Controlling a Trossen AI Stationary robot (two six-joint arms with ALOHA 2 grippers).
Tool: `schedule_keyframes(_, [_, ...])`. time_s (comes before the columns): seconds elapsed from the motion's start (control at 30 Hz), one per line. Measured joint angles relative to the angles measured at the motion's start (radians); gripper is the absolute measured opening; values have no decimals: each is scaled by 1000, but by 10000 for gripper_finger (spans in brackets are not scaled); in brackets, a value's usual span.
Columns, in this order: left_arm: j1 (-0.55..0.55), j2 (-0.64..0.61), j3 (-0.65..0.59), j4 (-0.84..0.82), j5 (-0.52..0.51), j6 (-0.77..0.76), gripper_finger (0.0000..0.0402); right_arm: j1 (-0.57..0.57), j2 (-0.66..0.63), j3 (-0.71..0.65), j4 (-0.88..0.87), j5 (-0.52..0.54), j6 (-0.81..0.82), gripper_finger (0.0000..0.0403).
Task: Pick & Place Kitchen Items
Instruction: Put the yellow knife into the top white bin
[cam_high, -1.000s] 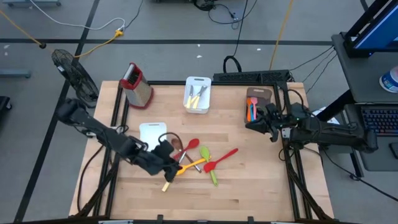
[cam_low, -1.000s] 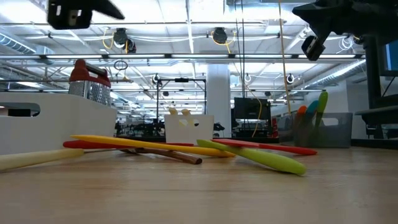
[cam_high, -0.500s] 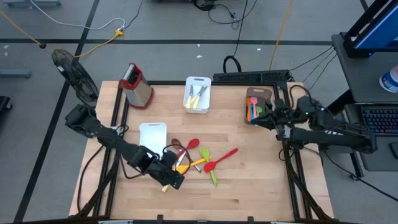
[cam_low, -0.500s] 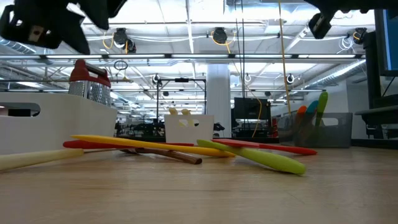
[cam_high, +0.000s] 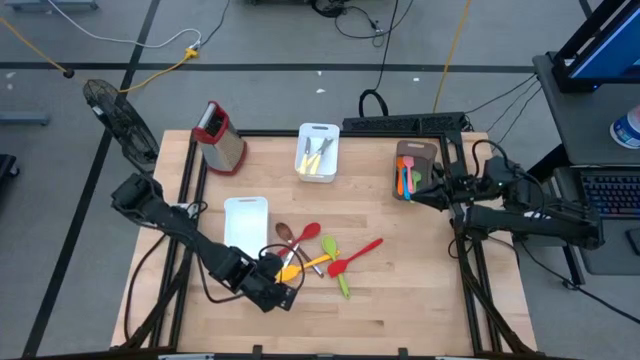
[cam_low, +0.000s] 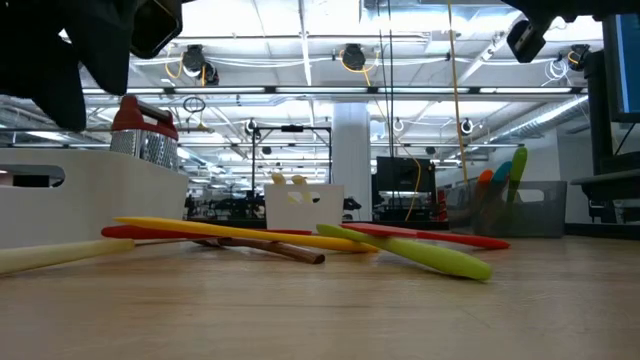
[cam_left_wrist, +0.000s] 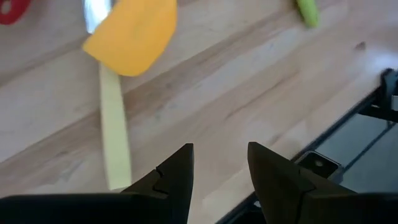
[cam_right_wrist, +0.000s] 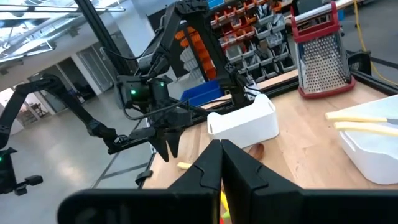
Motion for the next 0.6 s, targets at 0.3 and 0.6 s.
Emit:
schedule_keyframes(0.3, [-9, 0, 0, -73, 10, -51, 154, 0, 0, 0, 2, 0, -5, 0])
schedule_keyframes(0.6, [-14, 72, 0, -52, 45, -59, 154, 0, 0, 0, 1, 0, -5, 0])
